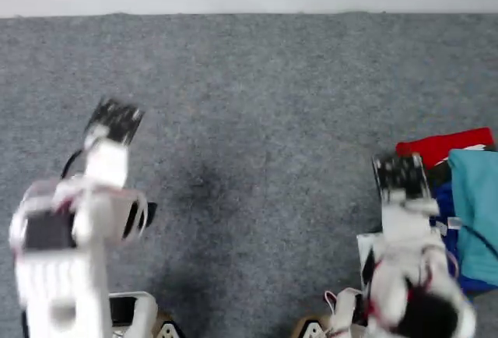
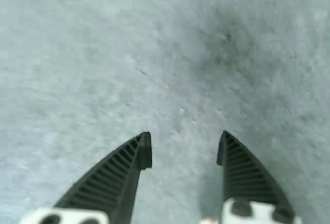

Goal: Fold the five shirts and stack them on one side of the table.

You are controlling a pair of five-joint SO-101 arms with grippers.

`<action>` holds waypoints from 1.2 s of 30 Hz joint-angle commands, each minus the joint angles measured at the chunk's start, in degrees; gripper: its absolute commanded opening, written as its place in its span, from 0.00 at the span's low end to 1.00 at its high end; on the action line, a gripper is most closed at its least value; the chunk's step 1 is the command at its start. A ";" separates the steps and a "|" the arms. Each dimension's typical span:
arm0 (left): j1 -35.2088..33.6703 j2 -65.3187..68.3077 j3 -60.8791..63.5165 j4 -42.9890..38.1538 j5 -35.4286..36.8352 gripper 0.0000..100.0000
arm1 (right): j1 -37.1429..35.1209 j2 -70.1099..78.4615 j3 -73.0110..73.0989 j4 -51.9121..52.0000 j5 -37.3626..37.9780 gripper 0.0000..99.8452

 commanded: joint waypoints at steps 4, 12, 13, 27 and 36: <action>-1.14 -26.20 4.88 -0.70 -2.37 0.21 | 0.40 -17.54 -1.58 1.45 -0.53 0.19; -1.23 -35.43 4.88 -0.62 -2.37 0.21 | 0.48 -21.85 -2.11 2.07 -1.14 0.11; -1.23 -36.40 4.88 -0.62 -2.37 0.21 | 0.48 -21.85 -2.11 2.07 -1.85 0.09; -1.23 -44.84 4.88 -0.53 -2.37 0.21 | 0.31 -21.85 -1.85 1.89 -4.84 0.03; -1.14 -44.84 4.88 -0.53 -2.37 0.21 | 0.31 -21.85 -1.85 1.89 -4.84 0.03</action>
